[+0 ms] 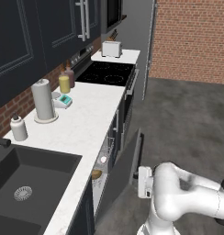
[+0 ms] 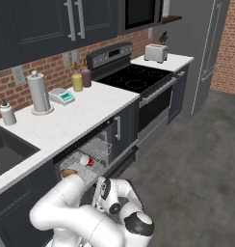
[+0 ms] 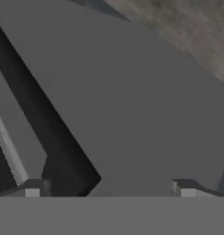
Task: Pick up the cup and bowl from the counter, place them in the dishwasher, and close the dishwasher door.
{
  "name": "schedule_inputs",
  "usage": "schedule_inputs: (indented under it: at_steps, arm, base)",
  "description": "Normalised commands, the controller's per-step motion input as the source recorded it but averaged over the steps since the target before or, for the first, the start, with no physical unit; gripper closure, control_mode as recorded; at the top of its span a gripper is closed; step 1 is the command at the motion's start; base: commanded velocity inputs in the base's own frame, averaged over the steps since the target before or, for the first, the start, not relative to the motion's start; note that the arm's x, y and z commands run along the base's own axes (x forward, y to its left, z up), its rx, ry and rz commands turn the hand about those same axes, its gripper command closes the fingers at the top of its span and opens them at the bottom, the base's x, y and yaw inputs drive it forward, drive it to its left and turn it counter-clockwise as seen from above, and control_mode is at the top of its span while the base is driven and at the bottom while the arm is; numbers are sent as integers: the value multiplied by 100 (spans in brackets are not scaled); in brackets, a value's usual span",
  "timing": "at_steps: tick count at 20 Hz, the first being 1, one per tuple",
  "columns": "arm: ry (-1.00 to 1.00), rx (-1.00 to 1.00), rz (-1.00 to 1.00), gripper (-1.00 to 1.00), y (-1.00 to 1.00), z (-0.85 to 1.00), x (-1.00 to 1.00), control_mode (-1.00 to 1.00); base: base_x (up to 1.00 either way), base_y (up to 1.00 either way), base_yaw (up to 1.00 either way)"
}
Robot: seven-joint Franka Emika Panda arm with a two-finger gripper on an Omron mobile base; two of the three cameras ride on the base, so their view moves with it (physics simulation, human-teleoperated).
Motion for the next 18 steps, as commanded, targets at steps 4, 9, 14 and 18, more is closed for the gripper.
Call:
schedule_inputs:
  at_steps: [4,9,14,18]
  arm:
    - [11,17,10,-100,100,-100,100,-100]
    - [19,19,13,-100,100,-100,100,-100]
    - [29,13,15,-100,100,-100,100,-100]
    - [36,6,11,-100,100,-100,100,-100]
  base:
    - [0,0,0]
    - [0,0,0]
    - [0,0,0]
    - [0,0,0]
